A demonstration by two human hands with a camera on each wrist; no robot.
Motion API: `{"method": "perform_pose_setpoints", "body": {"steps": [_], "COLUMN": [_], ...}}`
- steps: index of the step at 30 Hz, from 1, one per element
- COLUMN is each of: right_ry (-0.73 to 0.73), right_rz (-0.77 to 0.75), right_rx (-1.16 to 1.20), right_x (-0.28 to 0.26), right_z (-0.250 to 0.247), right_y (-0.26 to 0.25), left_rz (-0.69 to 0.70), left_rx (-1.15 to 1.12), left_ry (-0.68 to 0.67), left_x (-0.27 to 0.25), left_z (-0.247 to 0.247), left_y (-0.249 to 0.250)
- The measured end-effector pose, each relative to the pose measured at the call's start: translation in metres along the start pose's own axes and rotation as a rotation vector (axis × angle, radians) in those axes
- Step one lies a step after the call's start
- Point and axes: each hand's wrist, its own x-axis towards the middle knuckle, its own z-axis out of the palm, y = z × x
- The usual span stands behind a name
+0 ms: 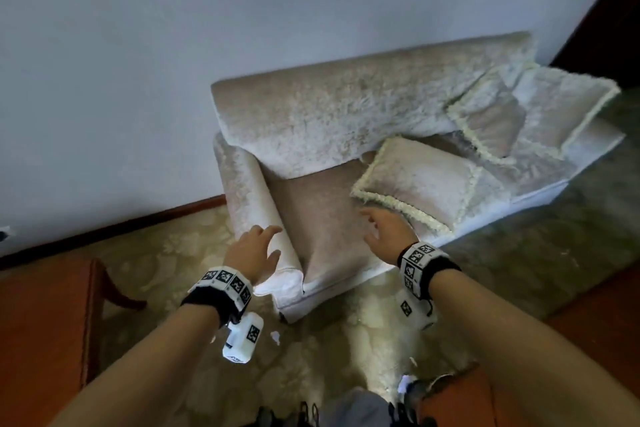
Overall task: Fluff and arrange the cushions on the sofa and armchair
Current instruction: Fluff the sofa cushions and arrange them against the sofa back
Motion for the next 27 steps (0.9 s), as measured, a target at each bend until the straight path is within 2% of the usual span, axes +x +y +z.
{"method": "perform_pose_setpoints", "body": {"steps": [6, 11, 19, 27], "right_ry": [0.064, 0.079, 0.064, 0.081], "right_rz": [0.191, 0.284, 0.328, 0.509], "right_rx": [0.006, 0.027, 0.099, 0.2], "right_x": [0.033, 0.098, 0.196, 0.266], "right_z": [-0.053, -0.091, -0.118, -0.129], "right_y": [0.111, 0.193, 0.262, 0.347], "left_rz": [0.209, 0.261, 0.258, 0.348], "left_rx": [0.048, 0.01, -0.015, -0.025], "left_ry": [-0.053, -0.081, -0.134, -0.261], "left_x": [0.123, 0.217, 0.331, 0.48], "left_z": [0.009, 0.017, 0.032, 0.084], "left_y": [0.087, 0.131, 0.169, 0.219]}}
